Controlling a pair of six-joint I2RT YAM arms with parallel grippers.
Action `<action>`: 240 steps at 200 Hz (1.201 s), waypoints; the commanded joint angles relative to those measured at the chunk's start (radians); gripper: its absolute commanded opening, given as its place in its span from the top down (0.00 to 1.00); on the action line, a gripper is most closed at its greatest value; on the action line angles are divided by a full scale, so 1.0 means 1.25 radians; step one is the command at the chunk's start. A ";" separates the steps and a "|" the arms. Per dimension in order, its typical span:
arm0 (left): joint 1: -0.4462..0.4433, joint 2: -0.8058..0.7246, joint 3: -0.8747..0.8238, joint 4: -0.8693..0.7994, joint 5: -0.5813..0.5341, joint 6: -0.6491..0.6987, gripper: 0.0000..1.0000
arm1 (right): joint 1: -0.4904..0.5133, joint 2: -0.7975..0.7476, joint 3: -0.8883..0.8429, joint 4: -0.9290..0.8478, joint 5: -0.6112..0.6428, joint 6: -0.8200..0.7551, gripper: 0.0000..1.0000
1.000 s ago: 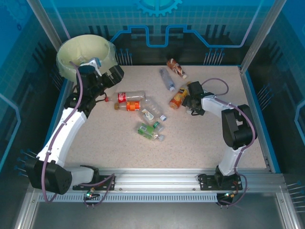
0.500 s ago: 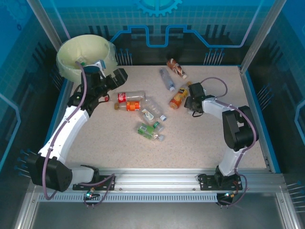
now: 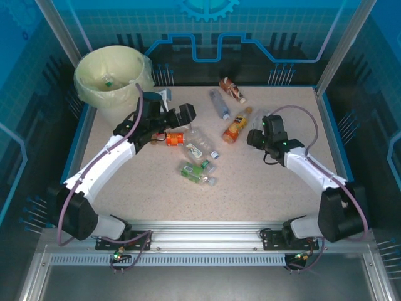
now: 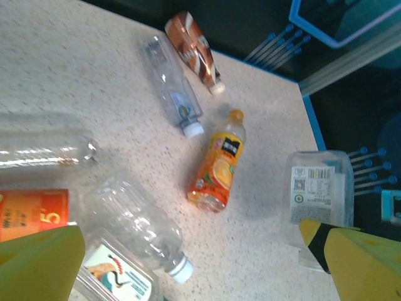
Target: Put the plastic bottles in the bin
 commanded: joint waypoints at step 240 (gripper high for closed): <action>-0.018 0.083 -0.052 0.570 0.528 -0.234 0.01 | 0.077 -0.037 0.103 0.465 -0.752 0.251 0.66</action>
